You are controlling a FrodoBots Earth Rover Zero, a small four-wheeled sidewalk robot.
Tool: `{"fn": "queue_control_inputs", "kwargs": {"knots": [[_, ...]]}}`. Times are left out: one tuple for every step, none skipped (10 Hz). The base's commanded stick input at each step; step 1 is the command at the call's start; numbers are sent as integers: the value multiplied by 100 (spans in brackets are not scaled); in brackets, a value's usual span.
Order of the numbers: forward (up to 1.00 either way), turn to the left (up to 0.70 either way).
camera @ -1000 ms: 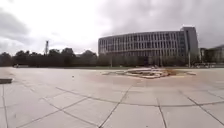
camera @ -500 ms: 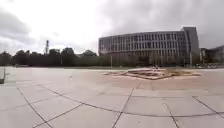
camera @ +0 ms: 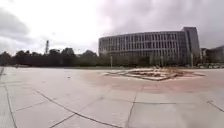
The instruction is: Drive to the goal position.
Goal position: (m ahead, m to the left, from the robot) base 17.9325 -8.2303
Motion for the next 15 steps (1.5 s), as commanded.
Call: {"fn": "queue_control_inputs", "kwargs": {"knots": [[70, 0], [70, 0], [70, 0], [70, 0], [70, 0], [70, 0], [70, 0], [70, 0], [70, 0], [70, 0], [70, 0], [70, 0], [70, 0], [70, 0], [70, 0]]}}
